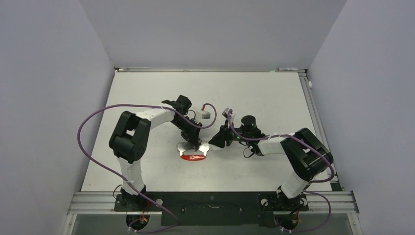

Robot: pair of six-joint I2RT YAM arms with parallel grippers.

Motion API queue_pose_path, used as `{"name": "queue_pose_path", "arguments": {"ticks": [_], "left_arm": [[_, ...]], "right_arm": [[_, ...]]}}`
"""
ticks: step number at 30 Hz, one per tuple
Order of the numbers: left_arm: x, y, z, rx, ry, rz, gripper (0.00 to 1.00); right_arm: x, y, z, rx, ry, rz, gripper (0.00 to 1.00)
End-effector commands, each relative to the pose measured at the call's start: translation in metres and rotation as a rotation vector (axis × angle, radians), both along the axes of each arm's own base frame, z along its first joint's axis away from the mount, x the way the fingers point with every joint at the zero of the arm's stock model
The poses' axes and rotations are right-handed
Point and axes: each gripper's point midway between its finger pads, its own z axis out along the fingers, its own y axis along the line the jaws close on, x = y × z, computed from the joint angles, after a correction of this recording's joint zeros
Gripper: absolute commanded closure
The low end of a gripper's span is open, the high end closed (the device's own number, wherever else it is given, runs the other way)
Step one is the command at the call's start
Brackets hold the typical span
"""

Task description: Remove the keys from the keyring

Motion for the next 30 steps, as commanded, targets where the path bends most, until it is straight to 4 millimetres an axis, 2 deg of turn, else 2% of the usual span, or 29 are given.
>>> {"name": "queue_pose_path", "arguments": {"ticks": [1, 9, 15, 20, 30], "left_arm": [[0.006, -0.011, 0.033, -0.083, -0.041, -0.010, 1.00], [0.001, -0.009, 0.039, -0.091, -0.061, -0.038, 1.00], [-0.004, -0.006, 0.040, -0.079, -0.083, -0.076, 1.00], [-0.008, -0.005, 0.046, -0.081, -0.108, -0.112, 1.00], [-0.021, -0.003, 0.060, -0.120, -0.179, -0.204, 1.00]], "right_arm": [[0.000, 0.013, 0.016, 0.006, -0.130, 0.042, 0.59], [0.016, 0.008, 0.036, 0.090, -0.278, 0.093, 0.55], [0.013, 0.011, 0.044, 0.123, -0.410, 0.207, 0.53], [0.004, 0.016, 0.043, 0.105, -0.519, 0.292, 0.51], [-0.005, 0.022, 0.045, 0.111, -0.617, 0.339, 0.51]]}}
